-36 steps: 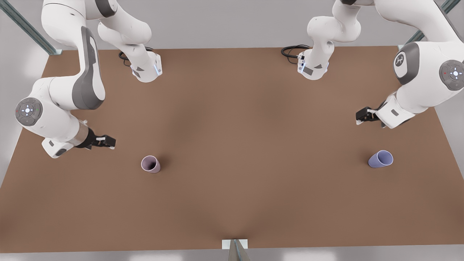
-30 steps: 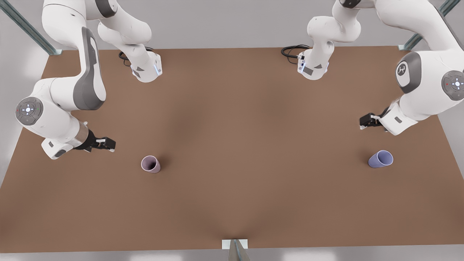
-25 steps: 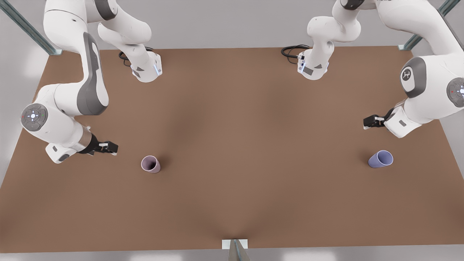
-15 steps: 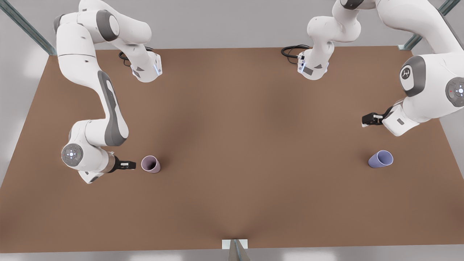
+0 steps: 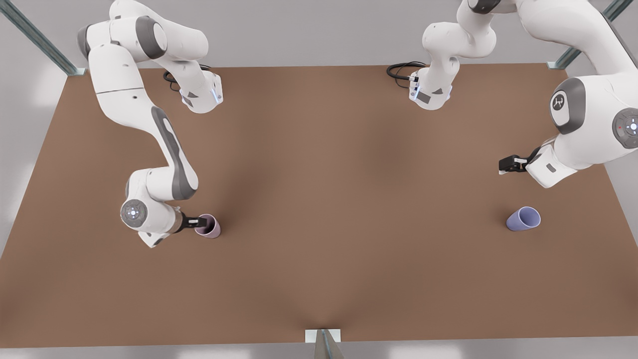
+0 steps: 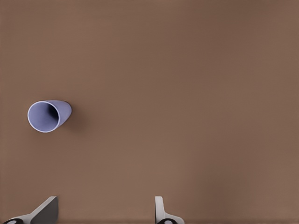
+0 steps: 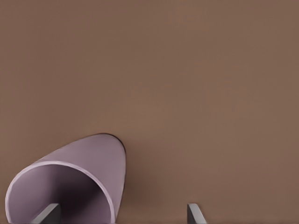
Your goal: Stack the cups, with the pink cup at the bottom and the purple cup at the top
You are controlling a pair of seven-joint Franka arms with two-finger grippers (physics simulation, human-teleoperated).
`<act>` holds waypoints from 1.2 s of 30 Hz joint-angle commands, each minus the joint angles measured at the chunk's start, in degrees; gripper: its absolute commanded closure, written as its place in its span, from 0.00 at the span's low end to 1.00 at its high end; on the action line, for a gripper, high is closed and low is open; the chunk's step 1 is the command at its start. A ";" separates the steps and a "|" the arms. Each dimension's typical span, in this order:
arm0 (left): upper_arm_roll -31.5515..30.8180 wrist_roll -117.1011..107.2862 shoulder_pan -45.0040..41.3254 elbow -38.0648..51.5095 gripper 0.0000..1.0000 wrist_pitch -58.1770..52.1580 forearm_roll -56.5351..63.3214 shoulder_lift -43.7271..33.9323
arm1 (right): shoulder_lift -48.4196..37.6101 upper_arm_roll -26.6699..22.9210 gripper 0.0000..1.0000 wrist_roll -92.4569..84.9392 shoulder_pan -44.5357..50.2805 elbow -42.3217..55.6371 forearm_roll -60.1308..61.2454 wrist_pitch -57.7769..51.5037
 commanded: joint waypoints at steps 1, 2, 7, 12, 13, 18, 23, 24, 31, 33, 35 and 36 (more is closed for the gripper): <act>0.03 0.46 0.00 0.03 0.00 0.08 0.05 -0.06 | 0.30 -0.06 0.04 0.01 0.26 -1.48 0.06 5.69; 0.03 0.46 0.00 0.03 0.00 0.08 0.05 -0.06 | 0.74 0.03 0.09 0.01 0.35 -1.48 0.06 5.96; 0.03 0.46 0.00 -0.06 0.00 -0.01 0.05 -0.06 | 2.85 0.03 0.67 0.01 0.53 -1.12 0.06 7.89; 0.03 0.46 0.00 -0.15 0.00 0.08 0.06 0.12 | 2.32 0.99 0.79 0.01 0.61 -0.86 0.06 6.92; 0.03 0.46 0.00 -0.15 0.00 0.08 0.05 0.12 | 2.32 0.99 0.79 0.18 0.61 -0.34 0.06 6.48; 0.12 0.37 0.09 -0.06 0.00 0.16 0.05 0.73 | 3.29 5.04 0.79 14.65 2.54 8.54 -0.03 5.08; 0.91 -0.07 0.09 0.03 0.00 0.08 -0.47 1.35 | 20.95 5.57 0.79 33.21 20.91 39.03 0.15 -4.42; 0.82 -0.15 0.09 0.11 0.00 0.08 -0.56 1.35 | 25.17 5.74 0.79 39.72 24.16 45.53 0.23 -4.42; 0.82 -0.07 0.00 0.20 0.00 1.04 -1.35 2.32 | 36.34 16.20 0.79 53.71 34.18 59.52 2.96 2.88; 0.82 -0.07 0.00 0.20 0.00 1.04 -1.35 2.14 | 36.43 16.11 0.79 53.71 34.72 59.61 2.96 0.33; 0.82 -0.15 0.01 0.20 0.00 1.04 -1.35 2.14 | 36.69 15.67 0.79 53.71 34.72 59.61 2.87 -3.18; 0.82 -0.15 0.00 0.20 0.00 1.04 -1.26 2.23 | 37.83 15.50 0.79 53.71 34.63 59.61 2.78 -3.71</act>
